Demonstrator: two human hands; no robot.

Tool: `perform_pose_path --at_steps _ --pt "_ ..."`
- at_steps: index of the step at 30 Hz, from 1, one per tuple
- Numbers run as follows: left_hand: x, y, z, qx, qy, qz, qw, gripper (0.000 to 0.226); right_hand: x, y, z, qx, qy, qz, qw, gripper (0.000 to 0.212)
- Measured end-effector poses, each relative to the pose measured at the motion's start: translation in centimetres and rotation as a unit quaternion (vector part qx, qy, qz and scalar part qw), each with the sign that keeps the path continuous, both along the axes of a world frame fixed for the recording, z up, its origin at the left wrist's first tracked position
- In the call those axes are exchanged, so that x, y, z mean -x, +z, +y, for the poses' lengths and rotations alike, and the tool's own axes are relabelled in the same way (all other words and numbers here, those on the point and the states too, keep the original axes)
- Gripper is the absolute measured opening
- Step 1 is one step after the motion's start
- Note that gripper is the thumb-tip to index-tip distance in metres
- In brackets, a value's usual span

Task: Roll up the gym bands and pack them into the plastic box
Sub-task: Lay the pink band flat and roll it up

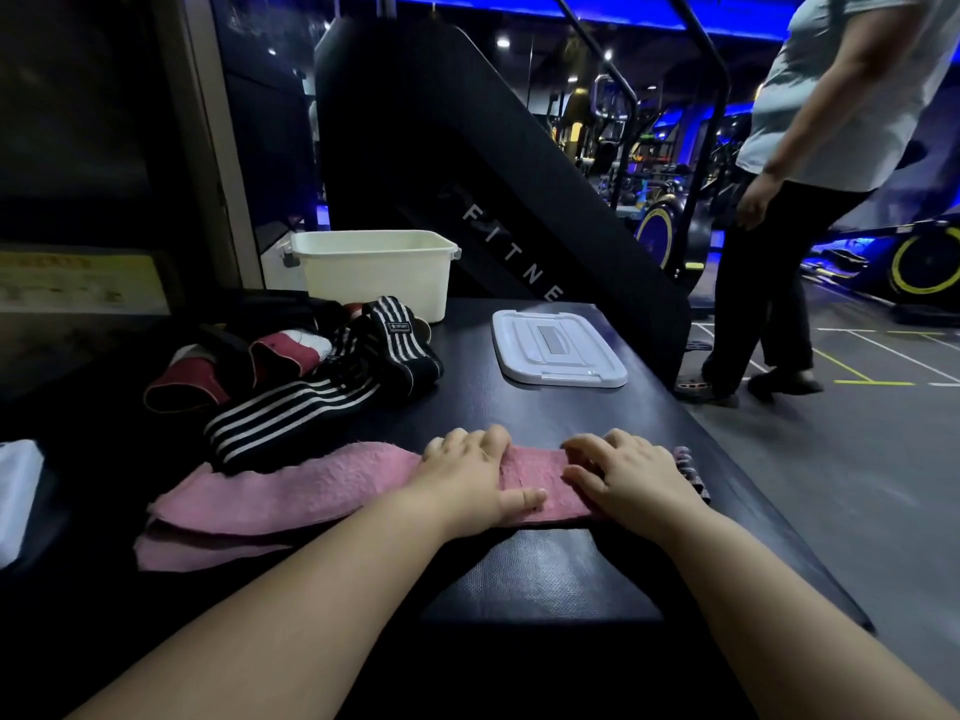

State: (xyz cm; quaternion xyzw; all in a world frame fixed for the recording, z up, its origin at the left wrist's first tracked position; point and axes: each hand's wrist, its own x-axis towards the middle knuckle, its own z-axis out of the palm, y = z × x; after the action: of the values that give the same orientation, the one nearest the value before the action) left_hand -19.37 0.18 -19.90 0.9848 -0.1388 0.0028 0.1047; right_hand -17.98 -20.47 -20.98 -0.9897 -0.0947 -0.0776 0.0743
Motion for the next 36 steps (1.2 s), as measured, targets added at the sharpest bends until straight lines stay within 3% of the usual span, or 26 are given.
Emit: perform_pose_path --at_steps 8,19,26,31,36 --pt "0.2 0.4 0.2 0.024 0.037 -0.017 0.999 0.07 0.1 0.0 0.0 -0.024 -0.01 -0.006 1.0 0.038" --pt "1.0 0.0 2.1 -0.055 0.098 -0.012 0.994 0.07 0.1 -0.1 -0.2 -0.051 -0.005 -0.005 0.999 0.031" --pt "1.4 -0.4 2.3 -0.038 0.086 -0.01 0.996 0.067 -0.5 1.7 0.8 0.036 0.012 0.005 0.999 0.038" --pt "1.4 -0.4 2.3 -0.04 0.084 -0.012 0.996 0.067 -0.6 2.4 4.1 -0.038 0.098 0.007 0.994 0.039" --pt "1.4 -0.5 2.4 -0.026 0.081 -0.013 0.996 0.062 0.3 0.5 5.3 0.022 0.057 -0.005 0.998 0.039"
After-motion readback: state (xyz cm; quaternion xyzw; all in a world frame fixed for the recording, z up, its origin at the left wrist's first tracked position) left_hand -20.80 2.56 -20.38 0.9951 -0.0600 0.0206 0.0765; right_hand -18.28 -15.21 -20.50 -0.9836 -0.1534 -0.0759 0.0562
